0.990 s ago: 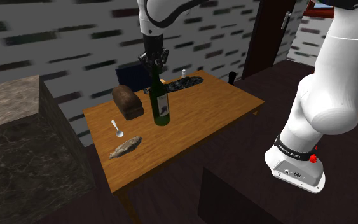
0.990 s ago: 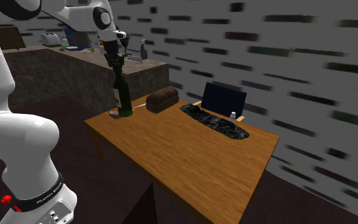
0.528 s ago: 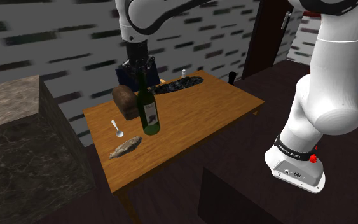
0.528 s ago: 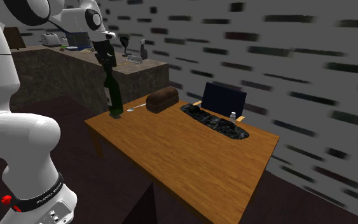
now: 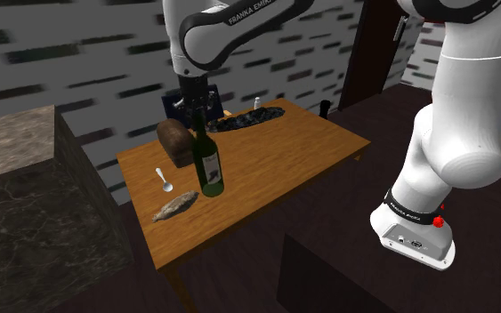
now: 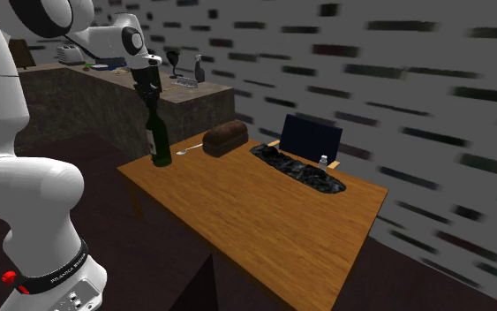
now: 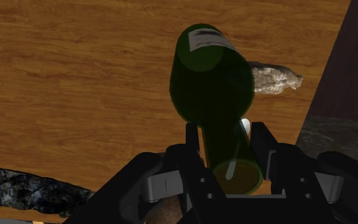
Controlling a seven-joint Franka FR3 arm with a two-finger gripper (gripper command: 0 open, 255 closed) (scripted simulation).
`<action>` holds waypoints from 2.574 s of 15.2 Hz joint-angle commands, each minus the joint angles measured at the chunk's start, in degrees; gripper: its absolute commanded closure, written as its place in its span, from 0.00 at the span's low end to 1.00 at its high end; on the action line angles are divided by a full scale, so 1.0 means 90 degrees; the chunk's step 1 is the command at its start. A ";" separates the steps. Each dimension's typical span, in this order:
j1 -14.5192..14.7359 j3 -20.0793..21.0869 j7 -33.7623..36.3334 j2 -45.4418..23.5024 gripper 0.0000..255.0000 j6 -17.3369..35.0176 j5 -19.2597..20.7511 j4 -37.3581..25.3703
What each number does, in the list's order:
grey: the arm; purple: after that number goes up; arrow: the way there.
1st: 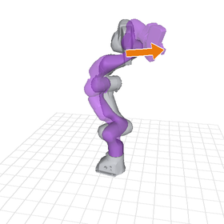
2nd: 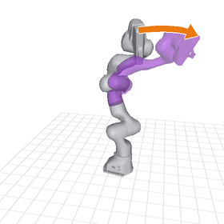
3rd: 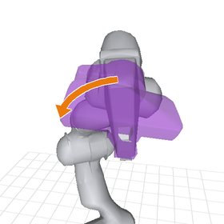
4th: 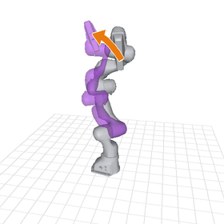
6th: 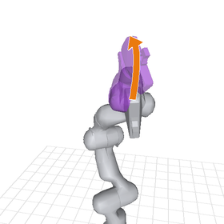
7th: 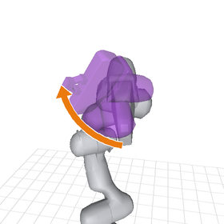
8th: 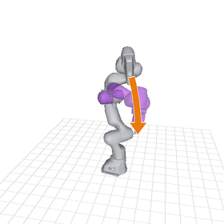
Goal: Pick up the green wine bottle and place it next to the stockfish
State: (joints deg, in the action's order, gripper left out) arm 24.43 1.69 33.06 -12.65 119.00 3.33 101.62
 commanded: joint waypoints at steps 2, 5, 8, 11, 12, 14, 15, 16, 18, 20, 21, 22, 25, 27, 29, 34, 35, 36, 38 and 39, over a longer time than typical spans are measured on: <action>0.0004 0.0000 0.0018 -0.0060 1.00 0.0220 0.0010 0.0153; 0.0004 -0.0002 0.0033 -0.0143 1.00 0.0451 0.0020 0.0303; 0.0005 -0.0006 0.0048 -0.0236 1.00 0.0680 0.0032 0.0439; 0.0005 -0.0009 0.0063 -0.0340 1.00 0.0906 0.0044 0.0561; 0.0006 -0.0011 0.0069 -0.0377 1.00 0.0981 0.0049 0.0599; 0.0006 -0.0012 0.0073 -0.0409 1.00 0.1045 0.0053 0.0631; 0.0006 -0.0012 0.0073 -0.0409 1.00 0.1044 0.0053 0.0631; 0.0006 -0.0012 0.0073 -0.0409 1.00 0.1044 0.0053 0.0631; 0.0006 -0.0012 0.0073 -0.0409 1.00 0.1044 0.0053 0.0631; 0.0006 -0.0012 0.0073 -0.0409 1.00 0.1044 0.0053 0.0631; 0.0006 -0.0012 0.0073 -0.0409 1.00 0.1044 0.0053 0.0631; 0.0006 -0.0012 0.0073 -0.0410 0.00 0.1045 0.0053 0.0630; 0.0006 -0.0012 0.0073 -0.0412 0.00 0.1045 0.0053 0.0628; 0.0006 -0.0012 0.0073 -0.0409 0.00 0.1044 0.0053 0.0631; 0.0012 -0.0001 0.0061 -0.0191 0.00 0.0688 0.0033 0.0493; 0.0017 0.0007 0.0051 -0.0017 0.00 0.0361 0.0018 0.0339; 0.0017 0.0007 0.0051 -0.0018 0.00 0.0361 0.0018 0.0339; 0.0017 0.0007 0.0051 -0.0018 0.00 0.0361 0.0018 0.0339; 0.0017 0.0007 0.0051 -0.0018 0.00 0.0361 0.0018 0.0339; 0.0017 0.0007 0.0051 -0.0018 0.00 0.0361 0.0018 0.0339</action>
